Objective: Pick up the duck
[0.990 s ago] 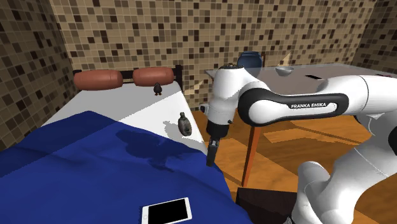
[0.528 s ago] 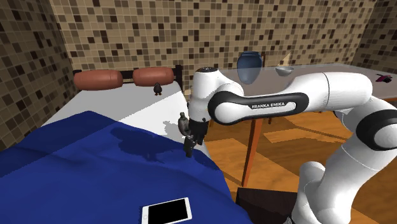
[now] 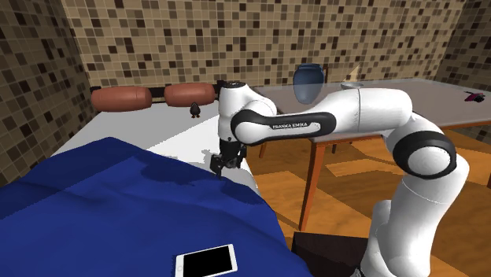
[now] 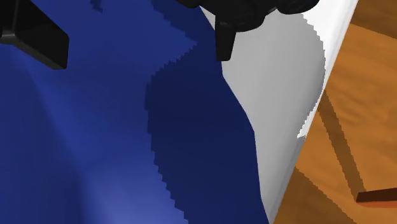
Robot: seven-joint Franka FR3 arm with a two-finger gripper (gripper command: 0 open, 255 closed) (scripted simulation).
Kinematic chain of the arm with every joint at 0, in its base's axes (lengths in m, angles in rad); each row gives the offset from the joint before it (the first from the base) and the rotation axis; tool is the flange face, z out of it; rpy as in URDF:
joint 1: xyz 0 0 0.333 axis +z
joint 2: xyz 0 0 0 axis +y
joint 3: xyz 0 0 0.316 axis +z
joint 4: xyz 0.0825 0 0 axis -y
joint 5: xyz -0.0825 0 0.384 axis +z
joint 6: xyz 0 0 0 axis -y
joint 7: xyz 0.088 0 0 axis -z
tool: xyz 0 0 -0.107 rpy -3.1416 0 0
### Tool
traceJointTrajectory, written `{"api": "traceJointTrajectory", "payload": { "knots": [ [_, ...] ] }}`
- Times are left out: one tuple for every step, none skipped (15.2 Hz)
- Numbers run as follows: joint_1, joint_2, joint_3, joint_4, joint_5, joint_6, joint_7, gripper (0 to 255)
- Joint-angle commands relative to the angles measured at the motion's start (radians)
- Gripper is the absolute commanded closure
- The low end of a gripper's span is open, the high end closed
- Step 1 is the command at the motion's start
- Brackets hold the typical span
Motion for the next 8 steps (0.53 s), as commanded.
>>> {"api": "traceJointTrajectory", "payload": {
  "knots": [
    [-0.018, 0.054, -0.014, 0.057, -0.015, -0.008, 0.056, 0],
    [-0.026, 0.08, -0.022, 0.086, -0.022, -0.013, 0.082, 0],
    [-0.034, 0.106, -0.03, 0.114, -0.028, -0.018, 0.107, 0],
    [-0.042, 0.131, -0.039, 0.143, -0.034, -0.024, 0.132, 0],
    [-0.049, 0.156, -0.048, 0.172, -0.039, -0.031, 0.157, 0],
    [-0.057, 0.181, -0.057, 0.2, -0.043, -0.038, 0.181, 0],
    [-0.065, 0.204, -0.067, 0.229, -0.047, -0.046, 0.204, 0],
    [-0.073, 0.228, -0.077, 0.257, -0.05, -0.054, 0.227, 0]
  ]
}}
